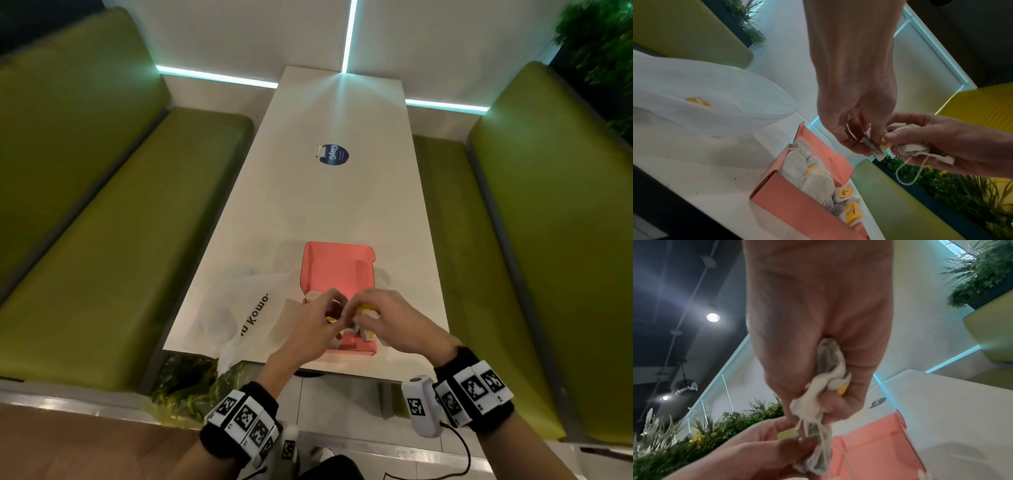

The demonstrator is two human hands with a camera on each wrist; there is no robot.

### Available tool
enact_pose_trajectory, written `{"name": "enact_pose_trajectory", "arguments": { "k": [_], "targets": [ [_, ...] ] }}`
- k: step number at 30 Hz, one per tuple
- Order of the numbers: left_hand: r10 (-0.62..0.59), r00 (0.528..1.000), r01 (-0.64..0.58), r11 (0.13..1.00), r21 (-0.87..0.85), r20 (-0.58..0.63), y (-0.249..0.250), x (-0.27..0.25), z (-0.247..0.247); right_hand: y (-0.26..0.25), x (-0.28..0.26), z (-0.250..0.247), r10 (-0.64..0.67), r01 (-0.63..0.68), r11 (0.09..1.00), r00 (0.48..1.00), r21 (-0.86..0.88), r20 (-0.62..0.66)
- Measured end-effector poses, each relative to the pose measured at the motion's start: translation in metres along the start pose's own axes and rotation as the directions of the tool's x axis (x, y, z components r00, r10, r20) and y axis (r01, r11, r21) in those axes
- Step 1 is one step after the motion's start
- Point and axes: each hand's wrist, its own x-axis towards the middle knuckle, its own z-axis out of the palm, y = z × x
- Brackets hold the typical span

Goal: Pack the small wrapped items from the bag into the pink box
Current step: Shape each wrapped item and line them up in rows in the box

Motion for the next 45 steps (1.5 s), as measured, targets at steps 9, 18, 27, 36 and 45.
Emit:
{"name": "enact_pose_trajectory", "arguments": {
  "k": [9,18,27,36,45],
  "targets": [
    [0.08,0.993,-0.114,0.738,0.665,0.081,-0.041,-0.016,0.007,0.033,0.009,0.024,0.073,-0.049,0.931,0.996,-0.361,0.055],
    [0.145,0.988,-0.129,0.629,0.767,0.047,-0.051,-0.026,0.012,0.049,0.028,0.055,0.143,-0.092,0.913,0.985,-0.398,0.1],
    [0.141,0.966,-0.258,0.565,0.783,0.217,-0.053,-0.034,0.018,0.052,0.038,0.064,0.133,-0.116,0.856,0.991,-0.503,-0.002],
    [-0.009,0.977,-0.163,0.615,0.771,0.213,-0.051,-0.033,0.018,0.044,0.022,0.058,0.135,-0.162,0.876,0.987,-0.454,-0.092],
    [0.007,0.975,-0.176,0.626,0.76,0.22,-0.054,-0.035,0.019,0.043,0.024,0.079,0.186,-0.182,0.845,0.982,-0.502,-0.043]
  ]
}}
